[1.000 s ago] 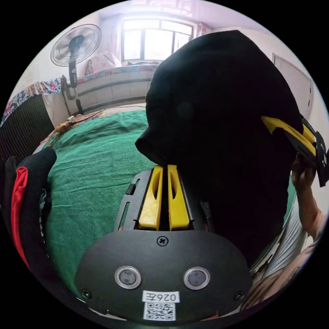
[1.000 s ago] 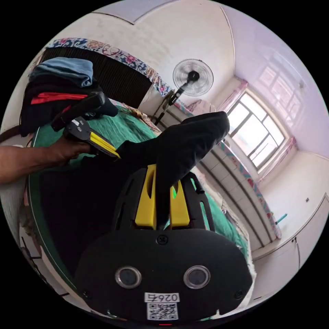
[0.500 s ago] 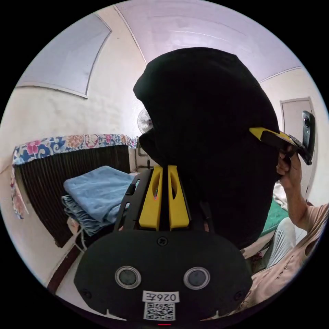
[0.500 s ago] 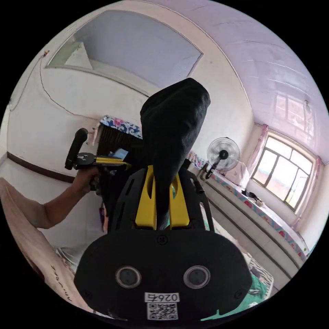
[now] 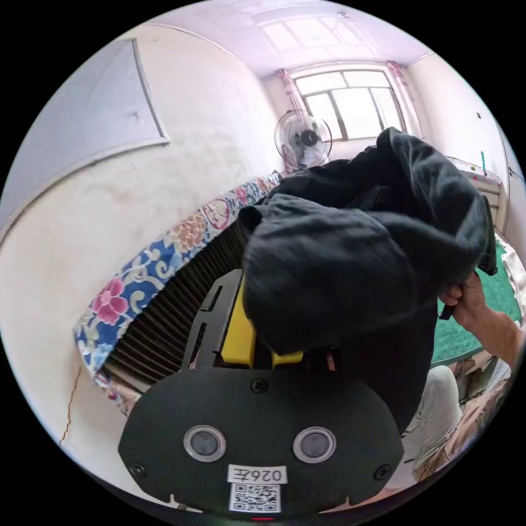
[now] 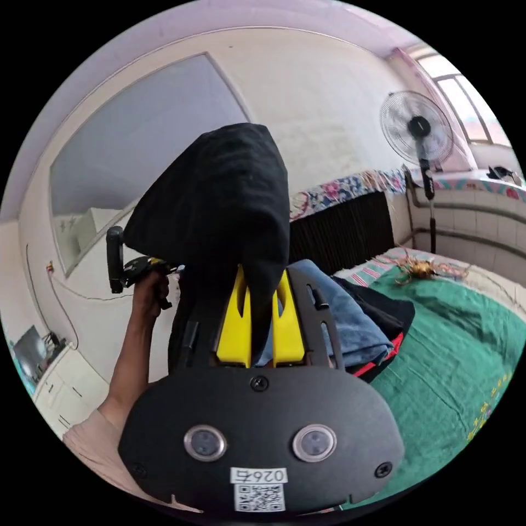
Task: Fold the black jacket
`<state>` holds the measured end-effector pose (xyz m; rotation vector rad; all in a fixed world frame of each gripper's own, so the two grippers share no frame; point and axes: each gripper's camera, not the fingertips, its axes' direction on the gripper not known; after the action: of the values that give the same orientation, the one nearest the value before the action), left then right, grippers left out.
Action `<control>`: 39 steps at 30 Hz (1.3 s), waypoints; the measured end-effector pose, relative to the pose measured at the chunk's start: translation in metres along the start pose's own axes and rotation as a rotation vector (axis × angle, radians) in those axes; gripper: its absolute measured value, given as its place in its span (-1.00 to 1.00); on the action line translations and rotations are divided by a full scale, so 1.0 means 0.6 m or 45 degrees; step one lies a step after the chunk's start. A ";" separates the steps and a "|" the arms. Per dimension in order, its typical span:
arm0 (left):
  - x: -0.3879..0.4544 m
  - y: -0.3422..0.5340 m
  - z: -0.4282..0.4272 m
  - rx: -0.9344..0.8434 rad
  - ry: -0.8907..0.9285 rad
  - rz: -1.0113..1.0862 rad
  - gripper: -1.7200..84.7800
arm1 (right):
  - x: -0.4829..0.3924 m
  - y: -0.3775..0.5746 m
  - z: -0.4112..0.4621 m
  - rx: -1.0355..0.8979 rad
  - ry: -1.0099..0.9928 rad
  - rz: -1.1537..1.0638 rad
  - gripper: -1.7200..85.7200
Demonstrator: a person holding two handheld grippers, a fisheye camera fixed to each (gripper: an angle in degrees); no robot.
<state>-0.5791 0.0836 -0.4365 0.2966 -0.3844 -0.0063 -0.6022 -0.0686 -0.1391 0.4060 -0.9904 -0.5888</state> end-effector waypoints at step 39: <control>0.172 0.212 0.071 0.065 -0.364 0.194 -0.98 | 0.366 -0.144 0.016 -0.202 0.048 -0.022 -0.98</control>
<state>-0.5053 0.1868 -0.3245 0.3171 -0.6909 0.1119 -0.5434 -0.2744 -0.0391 0.2839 -0.8980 -0.6679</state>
